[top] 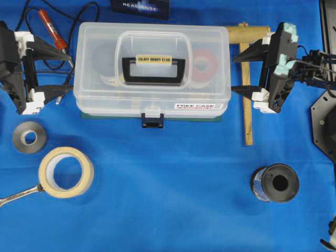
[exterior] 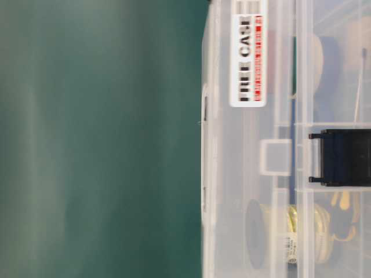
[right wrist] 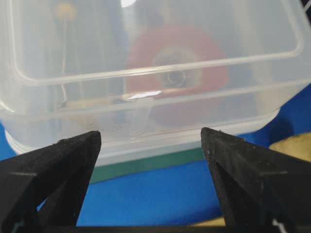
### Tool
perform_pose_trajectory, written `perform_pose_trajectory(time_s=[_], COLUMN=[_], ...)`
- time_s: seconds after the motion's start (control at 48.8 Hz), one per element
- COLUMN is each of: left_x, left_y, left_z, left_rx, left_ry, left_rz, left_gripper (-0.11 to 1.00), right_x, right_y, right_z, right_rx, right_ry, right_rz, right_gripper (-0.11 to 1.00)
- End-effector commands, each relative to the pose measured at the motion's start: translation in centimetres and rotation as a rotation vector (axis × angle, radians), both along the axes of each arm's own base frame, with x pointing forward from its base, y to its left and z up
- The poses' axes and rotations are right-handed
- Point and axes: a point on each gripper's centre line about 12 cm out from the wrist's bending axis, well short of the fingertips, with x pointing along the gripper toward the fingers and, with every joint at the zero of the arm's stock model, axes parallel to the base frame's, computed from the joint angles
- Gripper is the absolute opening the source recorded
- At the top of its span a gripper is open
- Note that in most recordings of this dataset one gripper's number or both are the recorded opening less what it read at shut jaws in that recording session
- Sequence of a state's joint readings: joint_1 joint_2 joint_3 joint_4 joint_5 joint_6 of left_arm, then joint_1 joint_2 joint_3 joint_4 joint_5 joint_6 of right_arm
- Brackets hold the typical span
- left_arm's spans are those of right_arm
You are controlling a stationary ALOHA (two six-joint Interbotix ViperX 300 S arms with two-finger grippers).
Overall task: Open the tool box with both arms.
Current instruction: 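Close both grippers on the lid's side edges, then lift and swing the lid back away from the front with both grippers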
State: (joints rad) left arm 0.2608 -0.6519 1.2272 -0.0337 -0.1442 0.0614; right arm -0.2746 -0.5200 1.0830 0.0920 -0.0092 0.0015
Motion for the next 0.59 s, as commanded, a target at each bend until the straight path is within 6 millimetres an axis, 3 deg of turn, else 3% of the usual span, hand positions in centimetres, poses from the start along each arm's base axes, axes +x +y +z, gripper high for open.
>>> perform_pose_trajectory(time_s=[0.0,0.287,0.574], left_x=[0.8,-0.5,-0.8], left_y=[0.2,1.6,2.7], left_z=[3.2,4.7,5.0], left_rx=[0.027,0.054,0.067], left_ry=[-0.121,-0.189,-0.211], left_rz=[0.000,0.075,0.129], left_gripper=[0.88,0.88,0.88], right_x=[1.2,0.3,-0.3], right_y=[-0.3,-0.4,-1.7], right_z=[3.9,6.3,6.8], right_rx=[-0.035,-0.062,-0.080], right_ry=[-0.132,-0.221,-0.253], right_rz=[0.001,-0.015,-0.070], right_gripper=[0.83,0.83,0.83])
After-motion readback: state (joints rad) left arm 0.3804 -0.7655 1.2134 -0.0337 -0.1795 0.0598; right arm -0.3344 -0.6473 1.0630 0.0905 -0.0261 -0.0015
